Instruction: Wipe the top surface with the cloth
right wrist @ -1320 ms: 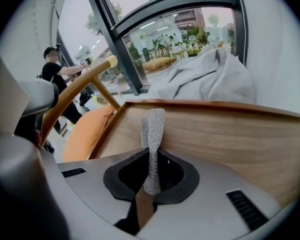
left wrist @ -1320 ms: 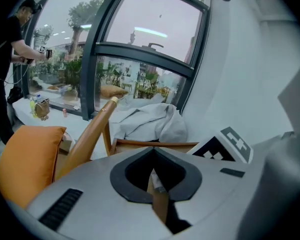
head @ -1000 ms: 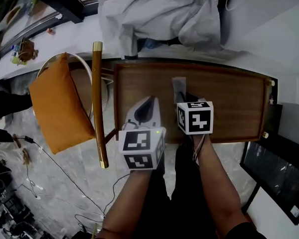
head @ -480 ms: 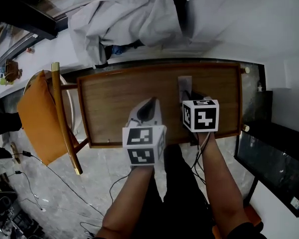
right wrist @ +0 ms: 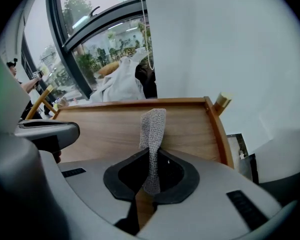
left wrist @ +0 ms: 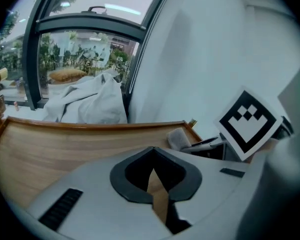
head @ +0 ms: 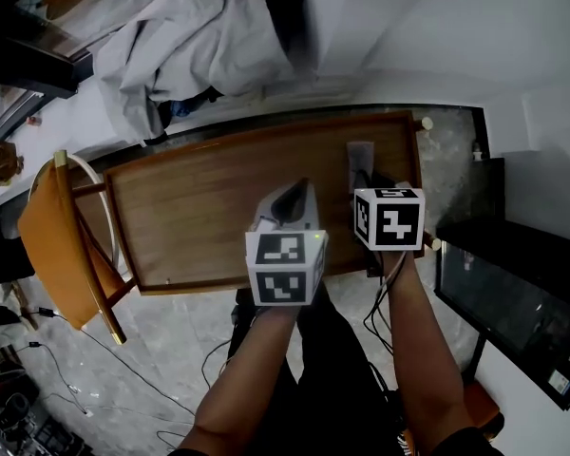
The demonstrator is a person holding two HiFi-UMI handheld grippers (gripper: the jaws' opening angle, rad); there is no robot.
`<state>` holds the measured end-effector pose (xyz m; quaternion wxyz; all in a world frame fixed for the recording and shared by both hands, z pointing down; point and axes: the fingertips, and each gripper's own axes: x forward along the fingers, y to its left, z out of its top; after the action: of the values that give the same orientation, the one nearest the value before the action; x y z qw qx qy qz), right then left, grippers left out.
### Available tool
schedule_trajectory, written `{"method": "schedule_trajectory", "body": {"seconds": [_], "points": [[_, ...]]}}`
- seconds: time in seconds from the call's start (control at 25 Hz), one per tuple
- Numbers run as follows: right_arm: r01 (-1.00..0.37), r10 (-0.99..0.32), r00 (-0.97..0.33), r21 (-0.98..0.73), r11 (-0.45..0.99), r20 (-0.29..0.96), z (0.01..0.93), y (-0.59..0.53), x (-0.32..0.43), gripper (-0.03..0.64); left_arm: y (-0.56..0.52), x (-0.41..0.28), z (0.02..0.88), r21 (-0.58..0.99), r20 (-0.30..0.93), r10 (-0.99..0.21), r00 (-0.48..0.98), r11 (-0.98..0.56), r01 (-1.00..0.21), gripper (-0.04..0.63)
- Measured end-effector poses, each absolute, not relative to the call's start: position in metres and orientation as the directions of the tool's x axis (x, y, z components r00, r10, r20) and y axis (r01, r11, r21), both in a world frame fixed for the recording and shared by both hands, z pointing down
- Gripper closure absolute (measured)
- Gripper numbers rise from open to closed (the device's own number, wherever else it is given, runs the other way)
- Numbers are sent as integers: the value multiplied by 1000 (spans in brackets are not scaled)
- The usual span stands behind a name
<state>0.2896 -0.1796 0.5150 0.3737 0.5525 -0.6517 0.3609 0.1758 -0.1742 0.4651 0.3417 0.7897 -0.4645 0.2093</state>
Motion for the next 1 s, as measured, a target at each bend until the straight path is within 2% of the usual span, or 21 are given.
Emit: {"method": "schedule_trajectory", "body": {"seconds": [0.4, 0.64, 0.84, 1.0], "points": [[-994, -432, 12, 56, 90, 902, 507, -177, 347, 580, -179, 243, 471, 377, 638, -556, 533, -378, -846, 584], [-992, -451, 75, 113, 59, 889, 499, -174, 364, 580, -178, 258, 471, 385, 631, -549, 548, -392, -835, 584], [-995, -564, -22, 40, 97, 826, 468, -180, 321, 580, -171, 210, 453, 370, 618, -599, 509, -349, -861, 584], [-976, -594, -165, -43, 214, 788, 450, -186, 228, 580, -162, 119, 429, 315, 623, -672, 401, -253, -915, 584]]}}
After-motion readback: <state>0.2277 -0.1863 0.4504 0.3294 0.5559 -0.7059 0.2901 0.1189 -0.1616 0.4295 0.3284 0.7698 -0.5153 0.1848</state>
